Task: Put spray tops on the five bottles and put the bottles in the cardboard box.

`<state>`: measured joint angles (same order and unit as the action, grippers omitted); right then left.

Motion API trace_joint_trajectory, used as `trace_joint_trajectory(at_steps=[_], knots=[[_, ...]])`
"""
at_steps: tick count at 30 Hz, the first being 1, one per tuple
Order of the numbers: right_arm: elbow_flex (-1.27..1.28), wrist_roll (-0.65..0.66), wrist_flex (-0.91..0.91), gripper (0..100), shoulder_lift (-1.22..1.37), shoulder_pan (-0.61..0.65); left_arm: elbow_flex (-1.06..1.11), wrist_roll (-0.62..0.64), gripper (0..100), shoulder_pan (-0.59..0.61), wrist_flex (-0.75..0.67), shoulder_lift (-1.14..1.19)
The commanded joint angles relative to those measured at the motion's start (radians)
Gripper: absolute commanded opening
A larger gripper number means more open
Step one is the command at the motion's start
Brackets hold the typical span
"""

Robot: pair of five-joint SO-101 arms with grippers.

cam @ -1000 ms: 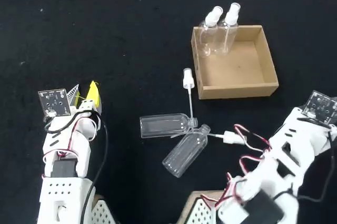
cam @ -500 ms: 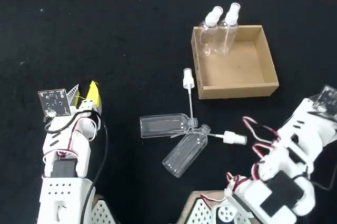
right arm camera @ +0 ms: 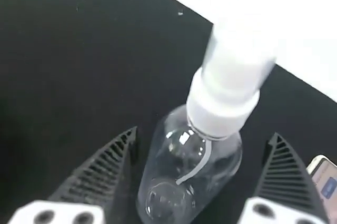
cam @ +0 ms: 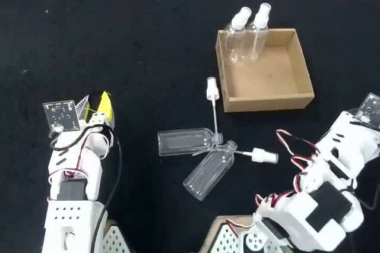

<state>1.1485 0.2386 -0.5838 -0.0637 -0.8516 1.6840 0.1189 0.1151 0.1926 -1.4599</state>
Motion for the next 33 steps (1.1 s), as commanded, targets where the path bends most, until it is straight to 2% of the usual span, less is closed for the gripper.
trace_joint_trajectory(at_steps=[1,28,33], knots=[[-0.061,-0.008,-0.038,32.8,-0.004,-0.003,0.024,0.006,14,0.004,-0.005,-0.003],[-0.051,-0.009,-0.032,32.8,-0.002,-0.009,0.024,0.006,14,0.005,-0.005,-0.006],[-0.062,-0.009,-0.037,21.0,-0.002,-0.011,0.024,0.006,14,0.005,-0.005,-0.008]])
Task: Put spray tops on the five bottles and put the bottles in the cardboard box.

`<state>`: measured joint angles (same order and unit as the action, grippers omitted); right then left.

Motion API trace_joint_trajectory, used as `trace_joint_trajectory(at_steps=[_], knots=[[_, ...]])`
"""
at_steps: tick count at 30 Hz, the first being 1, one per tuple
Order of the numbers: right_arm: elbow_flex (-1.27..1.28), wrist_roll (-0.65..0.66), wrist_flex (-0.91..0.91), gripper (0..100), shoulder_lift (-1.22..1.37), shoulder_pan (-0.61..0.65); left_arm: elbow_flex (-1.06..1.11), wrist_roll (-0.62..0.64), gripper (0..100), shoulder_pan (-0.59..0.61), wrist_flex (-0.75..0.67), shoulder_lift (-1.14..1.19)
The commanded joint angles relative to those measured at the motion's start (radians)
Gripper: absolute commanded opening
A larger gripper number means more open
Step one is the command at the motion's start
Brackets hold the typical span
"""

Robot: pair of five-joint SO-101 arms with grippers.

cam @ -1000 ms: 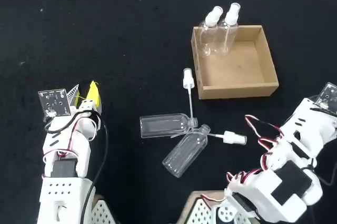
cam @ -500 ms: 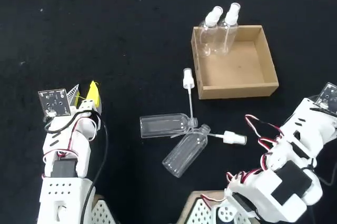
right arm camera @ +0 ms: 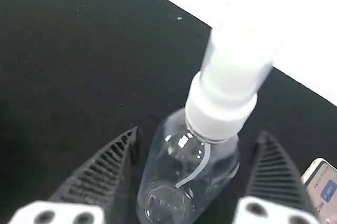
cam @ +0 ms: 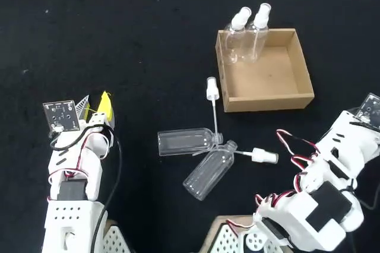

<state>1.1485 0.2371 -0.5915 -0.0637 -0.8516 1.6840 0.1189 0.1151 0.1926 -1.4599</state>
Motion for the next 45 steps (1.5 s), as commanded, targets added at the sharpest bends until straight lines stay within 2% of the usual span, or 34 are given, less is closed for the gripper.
trace_joint_trajectory(at_steps=[1,13,23,30,36,40,43,45], knots=[[-0.062,-0.008,-0.029,19.4,-0.001,-0.011,0.024,0.006,14,0.005,-0.005,-0.008],[-0.257,-0.008,-0.032,25.3,0.311,-0.051,0.024,0.006,14,0.005,-0.005,-0.011],[-0.252,-0.009,-0.023,25.8,0.237,-0.052,0.024,0.006,14,0.005,-0.005,-0.011],[-0.131,-0.009,-0.029,25.4,0.108,-0.044,0.024,0.006,14,0.005,-0.005,-0.011],[-0.071,-0.009,-0.029,15.0,0.081,-0.035,0.024,0.006,14,0.007,-0.003,-0.011],[-0.067,-0.009,-0.021,17.8,0.042,-0.038,0.024,0.006,14,0.007,-0.003,-0.011],[-0.096,-0.009,0.074,22.4,-0.027,-0.037,0.024,0.006,14,0.007,-0.005,-0.011],[-0.194,-0.009,0.278,23.7,-0.081,-0.037,0.024,0.006,14,0.007,-0.005,-0.011]])
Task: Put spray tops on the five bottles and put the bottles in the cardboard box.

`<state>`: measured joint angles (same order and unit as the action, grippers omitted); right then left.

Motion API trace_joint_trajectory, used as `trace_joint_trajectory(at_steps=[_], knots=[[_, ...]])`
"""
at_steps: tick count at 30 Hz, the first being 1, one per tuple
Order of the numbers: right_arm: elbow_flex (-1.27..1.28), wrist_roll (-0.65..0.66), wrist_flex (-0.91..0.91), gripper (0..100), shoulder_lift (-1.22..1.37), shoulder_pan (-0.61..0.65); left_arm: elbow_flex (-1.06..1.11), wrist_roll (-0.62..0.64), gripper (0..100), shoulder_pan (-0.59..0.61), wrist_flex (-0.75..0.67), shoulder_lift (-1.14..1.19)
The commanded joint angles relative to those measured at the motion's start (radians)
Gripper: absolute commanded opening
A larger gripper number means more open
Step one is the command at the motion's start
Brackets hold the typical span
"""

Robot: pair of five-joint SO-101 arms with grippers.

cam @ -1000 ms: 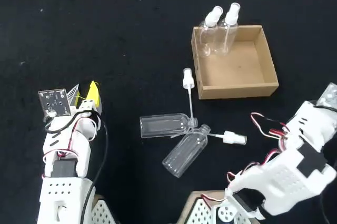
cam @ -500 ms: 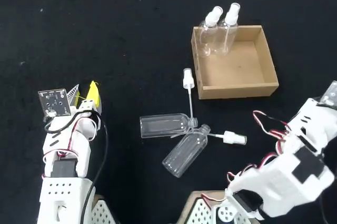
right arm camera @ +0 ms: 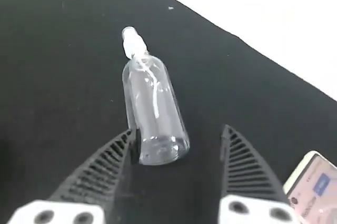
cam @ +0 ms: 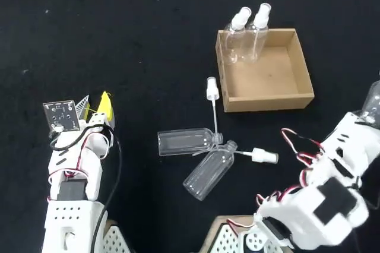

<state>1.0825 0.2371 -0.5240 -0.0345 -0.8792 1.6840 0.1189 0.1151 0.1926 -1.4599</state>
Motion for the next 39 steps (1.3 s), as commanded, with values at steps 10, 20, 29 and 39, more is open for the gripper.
trace_joint_trajectory(at_steps=[10,20,29,39], knots=[[-1.078,-0.135,1.25,24.0,0.159,0.0,0.024,0.006,14,0.007,-0.005,-0.011],[-1.741,-0.13,1.444,24.0,0.697,-0.003,0.024,0.006,14,0.007,-0.005,-0.009],[-2.315,-0.126,1.606,24.0,1.076,0.025,0.024,0.006,14,0.007,-0.005,-0.009],[-2.756,-0.126,1.734,24.1,1.34,0.094,0.024,0.006,14,0.007,-0.005,-0.011]])
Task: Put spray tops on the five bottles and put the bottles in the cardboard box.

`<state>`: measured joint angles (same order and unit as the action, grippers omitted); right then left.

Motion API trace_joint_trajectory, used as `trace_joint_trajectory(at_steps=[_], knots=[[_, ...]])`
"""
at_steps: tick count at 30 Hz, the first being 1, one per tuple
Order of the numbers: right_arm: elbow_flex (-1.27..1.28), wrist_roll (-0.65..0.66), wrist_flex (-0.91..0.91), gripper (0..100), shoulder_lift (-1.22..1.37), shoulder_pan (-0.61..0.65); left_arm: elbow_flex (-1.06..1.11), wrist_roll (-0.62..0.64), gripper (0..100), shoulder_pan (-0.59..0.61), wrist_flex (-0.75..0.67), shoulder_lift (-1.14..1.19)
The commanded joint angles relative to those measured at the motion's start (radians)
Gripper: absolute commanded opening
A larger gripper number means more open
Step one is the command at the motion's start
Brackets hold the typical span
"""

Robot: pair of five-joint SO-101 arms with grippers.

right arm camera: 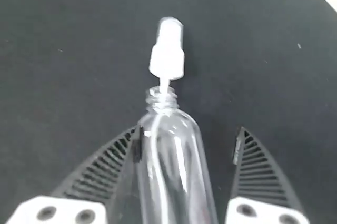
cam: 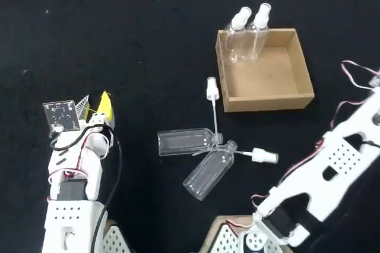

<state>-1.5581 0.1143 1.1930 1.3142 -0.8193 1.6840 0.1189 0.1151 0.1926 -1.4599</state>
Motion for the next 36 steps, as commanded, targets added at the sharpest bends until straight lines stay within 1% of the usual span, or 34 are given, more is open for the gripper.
trace_joint_trajectory(at_steps=[1,5,11,17,28,30,34,35,36], knots=[[-0.11,-0.003,0.012,24.1,-0.012,0.037,0.024,0.006,14,0.007,-0.005,-0.011],[-0.067,-0.003,-0.017,24.1,-0.007,0.032,0.024,0.006,14,0.007,-0.005,-0.011],[-0.053,-0.003,-0.011,24.3,0.018,0.029,0.024,0.006,14,0.007,-0.005,-0.011],[-0.051,-0.003,-0.015,33.5,0.048,0.032,0.024,0.006,14,0.007,-0.005,-0.011],[-0.068,-0.003,-0.074,27.7,0.154,0.021,0.024,0.006,14,0.007,-0.005,-0.011],[-0.099,-0.011,-0.071,21.5,0.16,0.006,0.024,0.006,14,0.007,-0.005,-0.011],[-0.113,-0.011,-0.08,2.8,0.15,-0.021,0.024,0.006,14,0.007,-0.005,-0.011],[-0.113,-0.011,-0.078,0.6,0.143,-0.026,0.024,0.006,14,0.007,-0.005,-0.011],[-0.111,-0.012,-0.072,1.8,0.142,-0.032,0.024,0.006,14,0.007,-0.005,-0.011]])
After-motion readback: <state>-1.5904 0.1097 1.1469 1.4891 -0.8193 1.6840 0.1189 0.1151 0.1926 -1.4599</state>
